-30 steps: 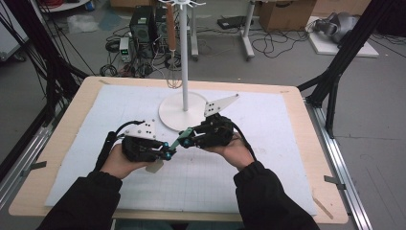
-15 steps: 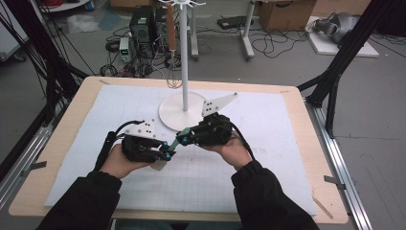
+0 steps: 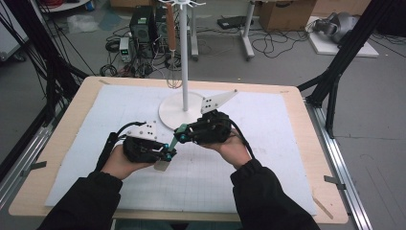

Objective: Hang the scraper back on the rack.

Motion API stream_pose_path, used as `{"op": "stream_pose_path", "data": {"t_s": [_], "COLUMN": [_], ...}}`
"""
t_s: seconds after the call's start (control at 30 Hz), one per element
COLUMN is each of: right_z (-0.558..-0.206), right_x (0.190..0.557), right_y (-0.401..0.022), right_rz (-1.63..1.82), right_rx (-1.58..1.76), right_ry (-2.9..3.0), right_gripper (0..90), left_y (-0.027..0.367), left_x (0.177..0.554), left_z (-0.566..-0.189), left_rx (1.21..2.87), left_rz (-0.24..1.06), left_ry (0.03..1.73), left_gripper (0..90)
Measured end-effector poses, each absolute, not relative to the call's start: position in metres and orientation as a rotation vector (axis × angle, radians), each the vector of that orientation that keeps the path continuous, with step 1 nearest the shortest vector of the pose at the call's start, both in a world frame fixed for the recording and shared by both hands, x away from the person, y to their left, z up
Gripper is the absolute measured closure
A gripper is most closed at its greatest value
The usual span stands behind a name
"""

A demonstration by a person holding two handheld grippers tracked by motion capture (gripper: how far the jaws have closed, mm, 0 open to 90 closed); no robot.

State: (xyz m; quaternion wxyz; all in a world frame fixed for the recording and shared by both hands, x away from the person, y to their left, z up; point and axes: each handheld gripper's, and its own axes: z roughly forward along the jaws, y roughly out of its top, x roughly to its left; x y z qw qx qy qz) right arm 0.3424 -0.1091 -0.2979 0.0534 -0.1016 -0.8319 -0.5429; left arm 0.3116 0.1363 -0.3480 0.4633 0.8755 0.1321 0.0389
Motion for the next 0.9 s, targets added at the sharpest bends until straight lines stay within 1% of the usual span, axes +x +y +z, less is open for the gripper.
{"op": "stream_pose_path", "data": {"t_s": [0.03,0.13,0.27,0.4,0.53,0.67,0.73,0.83,0.9], "right_z": [-0.2985,-0.3007,-0.3018,-0.3034,-0.3033,-0.3021,-0.3013,-0.3011,-0.3021], "right_x": [0.3424,0.3414,0.3410,0.3408,0.3408,0.3394,0.3391,0.3388,0.3384], "right_y": [-0.1089,-0.1069,-0.1044,-0.1019,-0.1014,-0.1004,-0.0999,-0.0996,-0.1005], "right_rz": [-1.656,-1.653,-1.665,-1.664,-1.641,-1.620,-1.614,-1.632,-1.674], "right_rx": [-0.317,-0.325,-0.325,-0.328,-0.307,-0.286,-0.276,-0.283,-0.294], "right_ry": [-2.529,-2.534,-2.523,-2.532,-2.534,-2.563,-2.577,-2.558,-2.548], "right_gripper": [74.2,73.7,74.1,79.9,81.5,81.8,81.8,81.4,79.2], "left_y": [0.1364,0.1367,0.1360,0.1339,0.1334,0.1321,0.1310,0.1310,0.1324], "left_x": [0.3113,0.3113,0.3113,0.3111,0.3116,0.3123,0.3113,0.3107,0.3110], "left_z": [-0.3479,-0.3477,-0.3468,-0.3465,-0.3476,-0.3478,-0.3481,-0.3469,-0.3466], "left_rx": [2.144,2.132,2.110,2.108,2.113,2.124,2.114,2.110,2.080], "left_rz": [0.099,0.102,0.106,0.107,0.092,0.092,0.091,0.096,0.089], "left_ry": [0.334,0.347,0.350,0.343,0.336,0.339,0.332,0.329,0.347], "left_gripper": [84.1,84.2,84.2,84.2,83.4,80.0,82.7,83.8,84.1]}}
